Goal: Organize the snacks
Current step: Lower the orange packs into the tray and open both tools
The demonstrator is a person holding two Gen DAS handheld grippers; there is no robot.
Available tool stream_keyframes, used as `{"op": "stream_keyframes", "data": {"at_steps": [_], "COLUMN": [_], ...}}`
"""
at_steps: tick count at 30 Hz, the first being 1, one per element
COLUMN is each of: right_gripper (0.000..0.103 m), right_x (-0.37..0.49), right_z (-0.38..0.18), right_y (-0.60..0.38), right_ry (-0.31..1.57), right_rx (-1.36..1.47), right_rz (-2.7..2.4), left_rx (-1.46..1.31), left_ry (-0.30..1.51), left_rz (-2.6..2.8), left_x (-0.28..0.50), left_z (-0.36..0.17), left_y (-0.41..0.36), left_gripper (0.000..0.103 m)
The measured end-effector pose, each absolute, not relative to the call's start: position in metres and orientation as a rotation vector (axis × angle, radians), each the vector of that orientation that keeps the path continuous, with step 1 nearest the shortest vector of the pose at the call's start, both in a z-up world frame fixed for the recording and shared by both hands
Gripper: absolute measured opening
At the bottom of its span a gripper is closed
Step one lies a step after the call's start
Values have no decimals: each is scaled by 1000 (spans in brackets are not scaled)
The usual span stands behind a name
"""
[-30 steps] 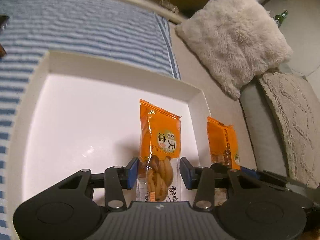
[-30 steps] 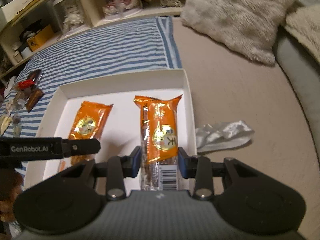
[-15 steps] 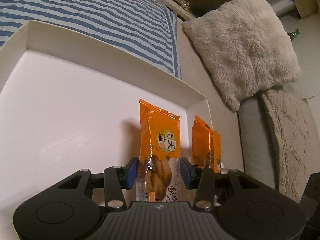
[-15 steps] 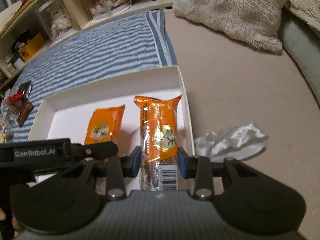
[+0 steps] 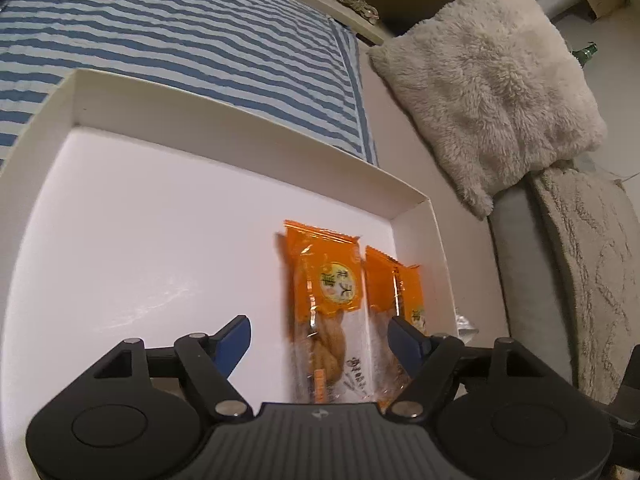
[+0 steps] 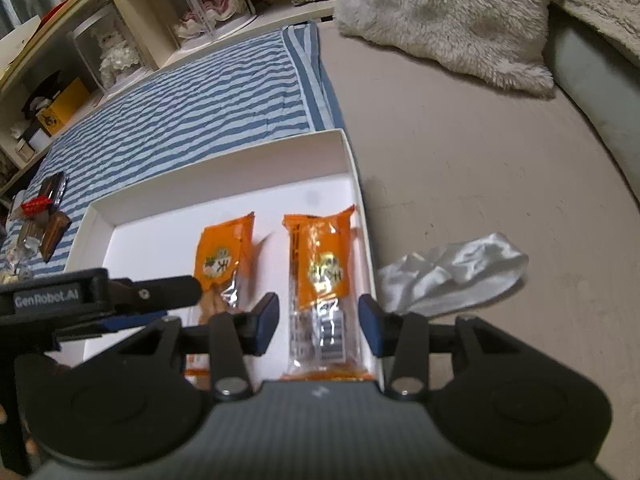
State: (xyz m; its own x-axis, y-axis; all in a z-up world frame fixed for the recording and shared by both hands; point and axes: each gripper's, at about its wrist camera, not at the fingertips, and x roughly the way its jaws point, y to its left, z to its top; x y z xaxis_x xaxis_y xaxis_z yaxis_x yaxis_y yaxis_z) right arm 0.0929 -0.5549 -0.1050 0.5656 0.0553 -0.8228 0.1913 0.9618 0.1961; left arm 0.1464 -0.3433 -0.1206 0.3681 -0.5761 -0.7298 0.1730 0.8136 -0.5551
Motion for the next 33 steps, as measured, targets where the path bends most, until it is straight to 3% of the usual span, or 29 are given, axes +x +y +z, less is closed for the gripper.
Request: {"op": "stream_keyframes", "data": {"at_steps": [3,14,20,33], "right_gripper": [51,72,101,103], "right_x": [81,48,30,-2], "right_z": [-103,-82,-66,-38], "right_y": [-553,-545,-542,-526], "right_ry": [966,919,878,831], "right_rx": [279,268,244,209], "right_rz": [-82,-88,-116,-133], "left_rx": [-391,-261,-162,-66], "left_ry": [1084,1056,1007,935], "left_rz": [-491,-490,-499,-526], "left_x": [142,122,109,81], "left_z": [-114,-94,-83,-49], "left_y": [-338,-326,-321,-302], "left_gripper": [81,102,103,103]}}
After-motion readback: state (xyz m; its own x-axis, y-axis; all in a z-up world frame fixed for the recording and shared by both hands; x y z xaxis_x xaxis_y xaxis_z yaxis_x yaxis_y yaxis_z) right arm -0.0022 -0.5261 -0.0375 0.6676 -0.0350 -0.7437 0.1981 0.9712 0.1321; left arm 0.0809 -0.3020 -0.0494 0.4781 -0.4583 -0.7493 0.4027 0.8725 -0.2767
